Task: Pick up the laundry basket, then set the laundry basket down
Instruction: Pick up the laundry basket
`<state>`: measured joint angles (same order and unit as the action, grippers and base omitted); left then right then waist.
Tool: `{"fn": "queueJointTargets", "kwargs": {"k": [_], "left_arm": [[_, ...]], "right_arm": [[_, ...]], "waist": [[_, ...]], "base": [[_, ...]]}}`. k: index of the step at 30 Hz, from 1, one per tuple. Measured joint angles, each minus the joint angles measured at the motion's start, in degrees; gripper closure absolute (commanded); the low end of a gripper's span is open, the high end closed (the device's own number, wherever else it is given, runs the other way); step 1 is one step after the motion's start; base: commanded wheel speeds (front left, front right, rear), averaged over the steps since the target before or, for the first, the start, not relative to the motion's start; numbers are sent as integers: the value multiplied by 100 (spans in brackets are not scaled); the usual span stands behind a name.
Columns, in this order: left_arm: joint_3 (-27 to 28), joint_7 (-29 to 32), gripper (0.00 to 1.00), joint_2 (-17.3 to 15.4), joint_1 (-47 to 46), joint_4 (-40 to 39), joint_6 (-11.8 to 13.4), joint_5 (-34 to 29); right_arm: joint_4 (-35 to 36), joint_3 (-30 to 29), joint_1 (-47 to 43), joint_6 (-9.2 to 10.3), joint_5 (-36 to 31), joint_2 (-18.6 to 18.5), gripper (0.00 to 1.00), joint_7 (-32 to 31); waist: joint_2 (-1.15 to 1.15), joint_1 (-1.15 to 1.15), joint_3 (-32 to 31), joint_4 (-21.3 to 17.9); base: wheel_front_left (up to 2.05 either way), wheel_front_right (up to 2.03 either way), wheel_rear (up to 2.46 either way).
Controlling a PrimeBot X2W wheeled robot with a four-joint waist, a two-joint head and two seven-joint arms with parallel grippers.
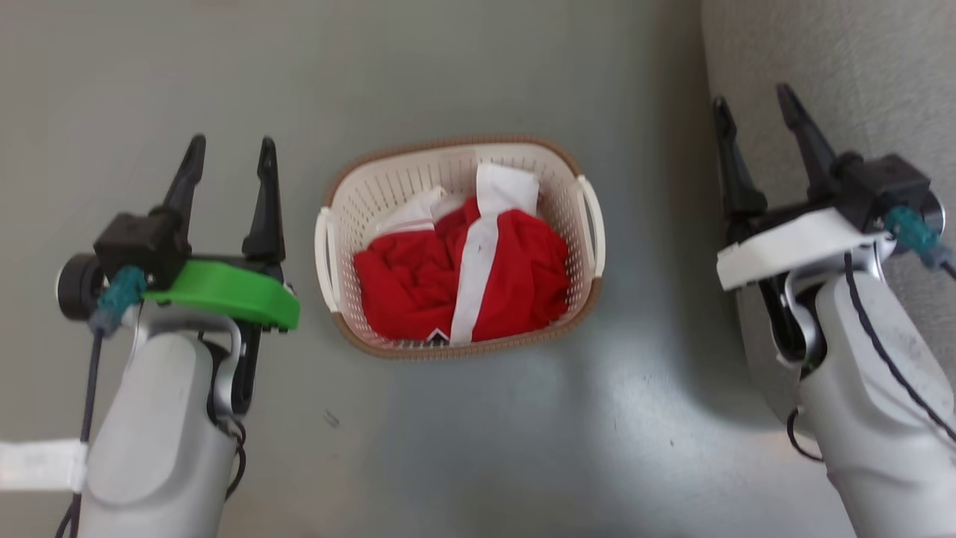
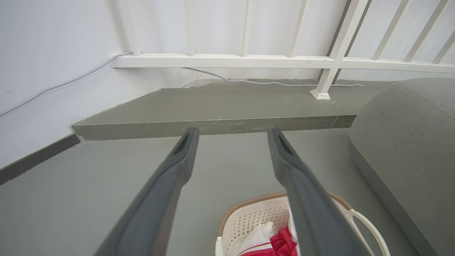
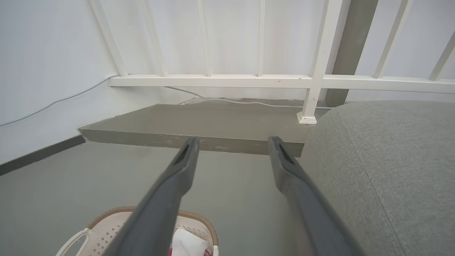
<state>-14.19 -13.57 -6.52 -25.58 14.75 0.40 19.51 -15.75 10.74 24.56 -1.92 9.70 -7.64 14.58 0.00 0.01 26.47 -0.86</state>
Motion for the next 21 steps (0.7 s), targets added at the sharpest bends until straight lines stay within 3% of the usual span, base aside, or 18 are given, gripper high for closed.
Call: {"fn": "queueJointTargets", "kwargs": {"k": [21], "left_arm": [[-85,798,0,36,-1254,1747,-490,378]], "right_arm": [[-1633,388,1382,-180,-78,240,0,1]], "waist": [[0,0,1192,-88]], "base": [[0,0,0]]}}
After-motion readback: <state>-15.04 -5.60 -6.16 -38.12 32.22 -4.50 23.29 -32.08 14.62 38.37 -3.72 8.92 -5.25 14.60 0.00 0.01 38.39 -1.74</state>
